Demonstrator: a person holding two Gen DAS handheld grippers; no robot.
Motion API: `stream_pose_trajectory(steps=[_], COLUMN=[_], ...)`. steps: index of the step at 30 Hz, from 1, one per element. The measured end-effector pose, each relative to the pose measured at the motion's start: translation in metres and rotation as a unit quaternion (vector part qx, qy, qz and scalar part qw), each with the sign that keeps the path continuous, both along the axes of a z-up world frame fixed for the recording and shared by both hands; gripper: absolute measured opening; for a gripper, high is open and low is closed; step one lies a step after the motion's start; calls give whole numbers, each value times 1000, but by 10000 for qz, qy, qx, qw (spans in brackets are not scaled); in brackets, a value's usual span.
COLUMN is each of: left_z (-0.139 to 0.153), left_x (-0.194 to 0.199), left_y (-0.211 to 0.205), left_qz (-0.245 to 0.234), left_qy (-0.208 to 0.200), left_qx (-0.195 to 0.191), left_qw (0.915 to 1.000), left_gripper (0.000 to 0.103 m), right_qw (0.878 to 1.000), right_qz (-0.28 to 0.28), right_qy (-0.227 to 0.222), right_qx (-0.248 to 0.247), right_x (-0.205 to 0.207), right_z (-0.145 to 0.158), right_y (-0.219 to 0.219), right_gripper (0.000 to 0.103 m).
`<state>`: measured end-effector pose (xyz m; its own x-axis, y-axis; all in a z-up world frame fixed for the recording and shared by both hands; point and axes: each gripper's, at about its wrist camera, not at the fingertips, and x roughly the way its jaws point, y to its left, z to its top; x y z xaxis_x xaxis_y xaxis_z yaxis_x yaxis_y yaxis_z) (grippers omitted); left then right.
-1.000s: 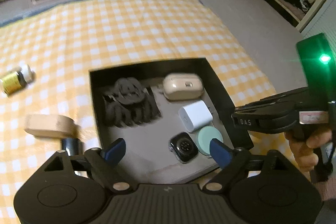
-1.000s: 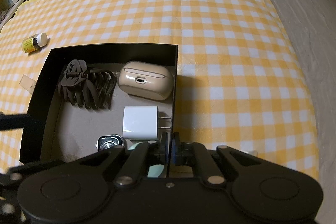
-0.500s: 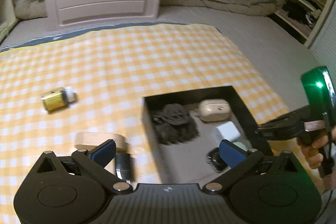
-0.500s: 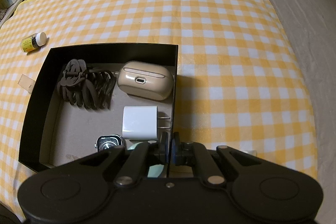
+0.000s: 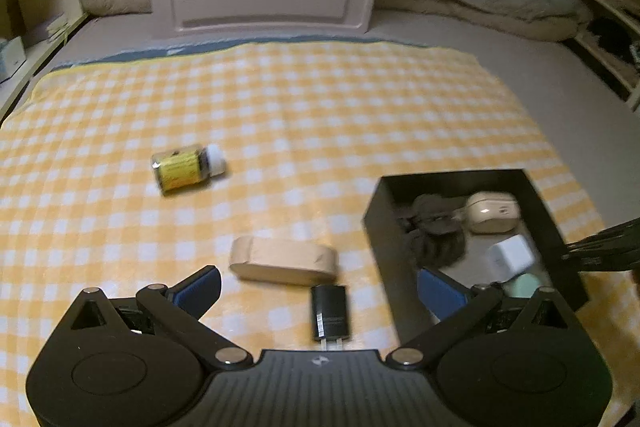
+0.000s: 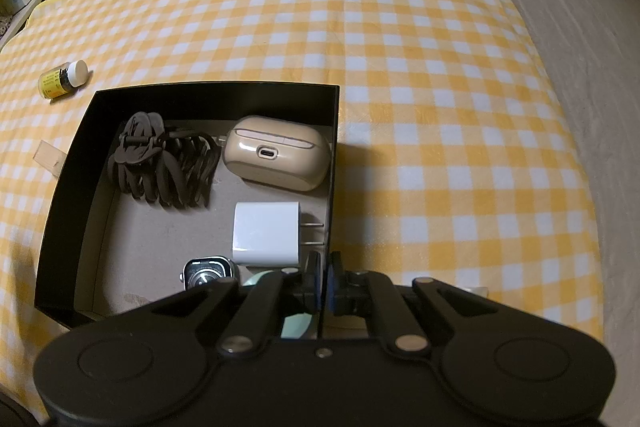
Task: Organize rigid objects
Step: 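Move the left gripper to the black plug charger and close on it, then carry the plug charger into the black box and open the left gripper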
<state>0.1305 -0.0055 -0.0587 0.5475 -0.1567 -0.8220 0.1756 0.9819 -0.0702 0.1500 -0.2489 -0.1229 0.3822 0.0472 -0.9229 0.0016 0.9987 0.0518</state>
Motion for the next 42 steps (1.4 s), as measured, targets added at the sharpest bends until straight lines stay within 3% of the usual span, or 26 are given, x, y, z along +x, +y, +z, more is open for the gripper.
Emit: stream_pose_trajectory(steps=[3,10,13,18,21,22,26,30,34,38,42], left_z=[-13,-46,-61,-72,-76,-78,-79,-76,-57,-28,-5], left_x=[6,22,28,38,41,41,39,34,28,25,20], left_y=[2,-5,-8,-17,-22,-23,-23,-19,-16,-22,-38], left_qz=[59,41,142,154,131,109,92,135,225,130,17], left_qy=[187,785,1036,1203,1255,1227,1154,1088,844,335,168], left_qx=[60,-55,-164,-105,12,106,193,47,-273,-362,-799], left_qw=[9998,9969,9944,9926,9920,9923,9931,9940,9958,9987,9967], left_gripper=[97,56,50,49,40,32,32,32,32,32,32], right_qw=[10000,10000,10000,10000,10000,10000,10000,10000,10000,10000,10000], right_qz=[8,12,9,4,17,16,13,15,12,21,27], right_qy=[0,-1,1,5,7,7,5,5,12,5,3], right_qx=[-13,-9,-13,9,-5,-2,-10,-11,-14,-11,-16], right_x=[0,0,0,0,1,1,1,1,1,2,2], right_z=[0,0,0,-1,-1,-1,-1,-1,-1,-1,-1], right_y=[1,1,1,1,1,1,1,1,2,1,1], right_gripper=[4,4,4,4,4,4,4,4,4,4,4])
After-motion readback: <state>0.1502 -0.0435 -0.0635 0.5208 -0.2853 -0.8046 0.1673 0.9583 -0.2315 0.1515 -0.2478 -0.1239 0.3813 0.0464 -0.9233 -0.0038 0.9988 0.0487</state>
